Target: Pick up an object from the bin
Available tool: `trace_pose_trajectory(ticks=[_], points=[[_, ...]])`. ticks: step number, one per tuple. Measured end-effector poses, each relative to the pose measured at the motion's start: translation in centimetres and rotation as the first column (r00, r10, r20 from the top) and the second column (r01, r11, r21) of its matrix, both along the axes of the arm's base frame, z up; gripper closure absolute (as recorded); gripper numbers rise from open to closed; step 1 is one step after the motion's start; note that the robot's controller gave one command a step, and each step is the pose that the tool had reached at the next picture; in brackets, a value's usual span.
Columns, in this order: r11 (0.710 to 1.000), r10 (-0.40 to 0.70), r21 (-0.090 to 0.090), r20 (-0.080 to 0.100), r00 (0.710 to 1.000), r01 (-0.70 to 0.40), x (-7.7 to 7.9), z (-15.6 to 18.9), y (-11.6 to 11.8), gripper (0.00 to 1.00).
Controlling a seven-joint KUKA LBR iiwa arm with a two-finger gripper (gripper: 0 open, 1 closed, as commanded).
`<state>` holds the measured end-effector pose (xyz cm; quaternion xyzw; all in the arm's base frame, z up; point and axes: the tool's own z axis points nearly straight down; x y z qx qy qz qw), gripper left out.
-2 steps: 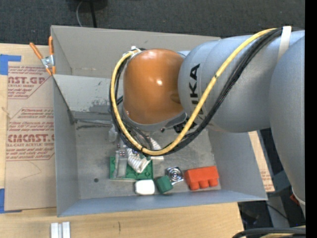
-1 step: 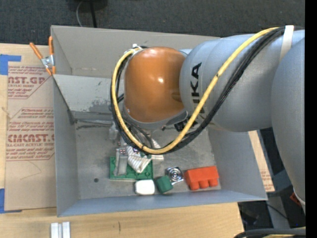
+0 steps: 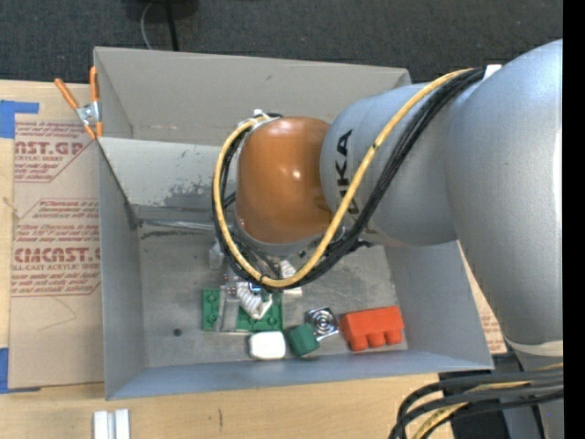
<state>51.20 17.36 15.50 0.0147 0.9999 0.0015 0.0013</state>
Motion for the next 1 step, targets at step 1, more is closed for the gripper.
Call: trace_pose_trajectory(ticks=[1], points=[[0.998,0.064,-0.003,-0.008,0.998,-0.064,1.1,-0.66,-3.72,0.0]])
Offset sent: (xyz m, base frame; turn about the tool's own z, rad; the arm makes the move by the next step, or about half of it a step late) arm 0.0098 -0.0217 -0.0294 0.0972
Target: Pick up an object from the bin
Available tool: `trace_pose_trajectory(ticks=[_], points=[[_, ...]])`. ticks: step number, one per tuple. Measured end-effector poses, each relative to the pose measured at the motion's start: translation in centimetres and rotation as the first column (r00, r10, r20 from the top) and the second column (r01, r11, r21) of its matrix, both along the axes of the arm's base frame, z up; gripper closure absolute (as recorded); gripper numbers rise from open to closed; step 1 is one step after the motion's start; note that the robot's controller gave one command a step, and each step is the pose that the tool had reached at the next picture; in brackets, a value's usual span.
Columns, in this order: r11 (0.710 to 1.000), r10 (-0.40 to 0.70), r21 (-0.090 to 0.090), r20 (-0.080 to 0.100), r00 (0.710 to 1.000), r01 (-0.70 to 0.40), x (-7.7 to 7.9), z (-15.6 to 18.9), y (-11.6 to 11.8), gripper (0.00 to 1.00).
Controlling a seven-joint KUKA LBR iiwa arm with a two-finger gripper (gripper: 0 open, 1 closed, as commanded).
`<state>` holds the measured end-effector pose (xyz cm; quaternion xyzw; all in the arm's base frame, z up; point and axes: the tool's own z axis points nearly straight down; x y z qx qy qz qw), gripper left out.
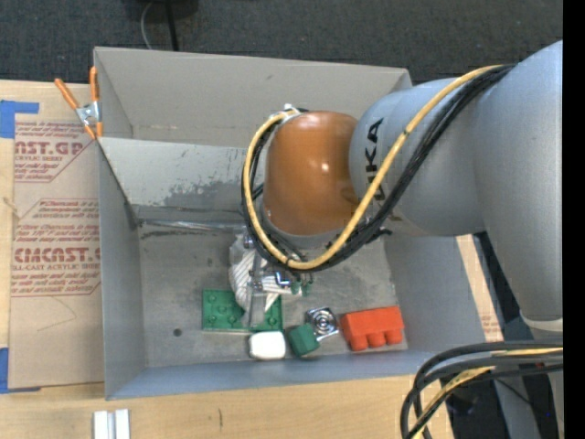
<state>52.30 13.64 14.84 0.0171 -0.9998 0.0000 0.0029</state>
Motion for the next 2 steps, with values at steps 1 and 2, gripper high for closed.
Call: trace_pose_trajectory(ticks=[1,2], points=[[0.995,-0.102,0.004,0.01,0.995,0.102,0.2,-0.7,0.5,0.0],[0.992,-0.124,0.003,0.005,0.992,0.124,-0.2,-7.3,0.8,0.0]])
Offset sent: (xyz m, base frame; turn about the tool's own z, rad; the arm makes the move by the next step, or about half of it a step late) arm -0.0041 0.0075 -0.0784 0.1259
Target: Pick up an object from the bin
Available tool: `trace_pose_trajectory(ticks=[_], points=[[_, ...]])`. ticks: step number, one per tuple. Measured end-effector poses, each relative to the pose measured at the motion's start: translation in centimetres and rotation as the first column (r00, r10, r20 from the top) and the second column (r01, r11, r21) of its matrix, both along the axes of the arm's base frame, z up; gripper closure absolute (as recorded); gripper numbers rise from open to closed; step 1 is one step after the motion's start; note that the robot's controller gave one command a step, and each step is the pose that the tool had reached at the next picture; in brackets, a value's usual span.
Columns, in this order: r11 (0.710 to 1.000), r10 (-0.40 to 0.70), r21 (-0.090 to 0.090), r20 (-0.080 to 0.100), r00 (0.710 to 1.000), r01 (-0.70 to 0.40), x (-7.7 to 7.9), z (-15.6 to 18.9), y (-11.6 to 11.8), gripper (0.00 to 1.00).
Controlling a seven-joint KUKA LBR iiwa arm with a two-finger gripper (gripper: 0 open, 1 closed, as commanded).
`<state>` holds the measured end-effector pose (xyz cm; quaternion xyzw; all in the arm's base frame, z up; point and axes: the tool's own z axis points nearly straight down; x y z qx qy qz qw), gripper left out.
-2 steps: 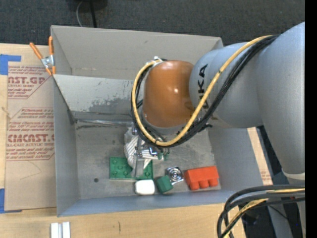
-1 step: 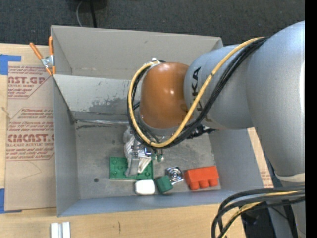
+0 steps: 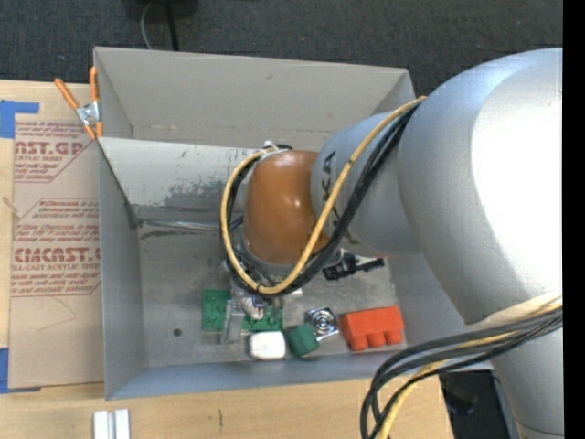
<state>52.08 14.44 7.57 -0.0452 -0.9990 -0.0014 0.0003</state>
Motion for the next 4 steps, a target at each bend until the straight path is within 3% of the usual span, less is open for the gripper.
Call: trace_pose_trajectory(ticks=[1,4], points=[[0.971,-0.24,0.005,0.008,0.971,0.24,-1.9,-0.5,-0.3,1.0],[0.971,-0.24,-0.001,-0.003,0.971,0.24,-2.3,1.1,-0.4,1.0]])
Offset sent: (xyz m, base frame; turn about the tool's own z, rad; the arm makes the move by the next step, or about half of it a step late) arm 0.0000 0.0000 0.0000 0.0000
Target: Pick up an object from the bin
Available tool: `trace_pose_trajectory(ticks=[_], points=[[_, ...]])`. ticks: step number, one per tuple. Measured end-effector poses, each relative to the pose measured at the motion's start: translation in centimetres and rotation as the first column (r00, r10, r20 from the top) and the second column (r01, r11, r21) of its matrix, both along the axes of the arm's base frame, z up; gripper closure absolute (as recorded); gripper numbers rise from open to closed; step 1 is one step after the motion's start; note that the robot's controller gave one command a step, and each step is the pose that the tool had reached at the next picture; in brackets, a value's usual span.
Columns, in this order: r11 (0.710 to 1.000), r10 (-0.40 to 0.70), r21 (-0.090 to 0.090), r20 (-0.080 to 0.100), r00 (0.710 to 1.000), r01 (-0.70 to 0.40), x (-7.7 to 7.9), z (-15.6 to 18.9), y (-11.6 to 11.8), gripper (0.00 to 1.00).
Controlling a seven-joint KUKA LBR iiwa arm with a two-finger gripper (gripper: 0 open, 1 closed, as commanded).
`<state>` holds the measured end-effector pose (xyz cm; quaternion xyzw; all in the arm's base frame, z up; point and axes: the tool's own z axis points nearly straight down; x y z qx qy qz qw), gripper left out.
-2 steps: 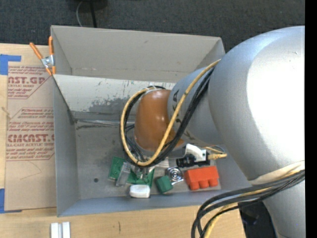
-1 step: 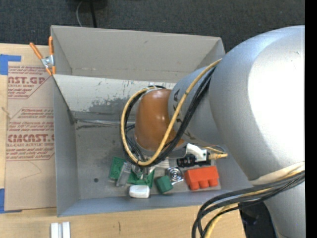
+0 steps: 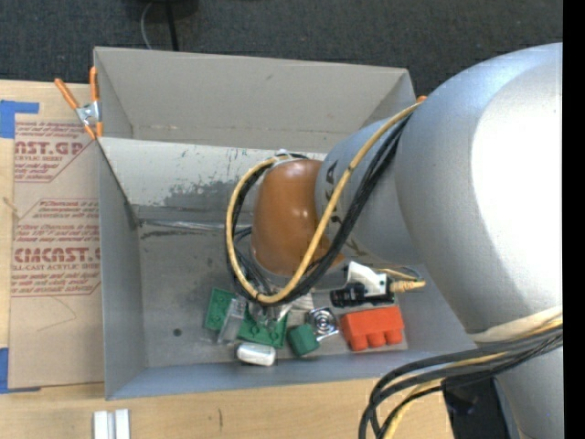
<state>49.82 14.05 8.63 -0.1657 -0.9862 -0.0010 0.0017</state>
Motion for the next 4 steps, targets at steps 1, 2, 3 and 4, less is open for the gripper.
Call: trace_pose_trajectory(ticks=[1,2,3,4], points=[[1.0,0.0,0.0,0.001,1.0,0.0,0.0,2.2,0.0,1.0],[1.0,0.0,0.001,0.003,1.0,0.0,0.1,4.0,0.0,1.0],[1.0,0.0,0.001,0.004,1.0,0.0,0.1,5.6,0.0,1.0],[1.0,0.001,0.002,0.006,1.0,-0.001,0.2,6.9,0.0,1.0]])
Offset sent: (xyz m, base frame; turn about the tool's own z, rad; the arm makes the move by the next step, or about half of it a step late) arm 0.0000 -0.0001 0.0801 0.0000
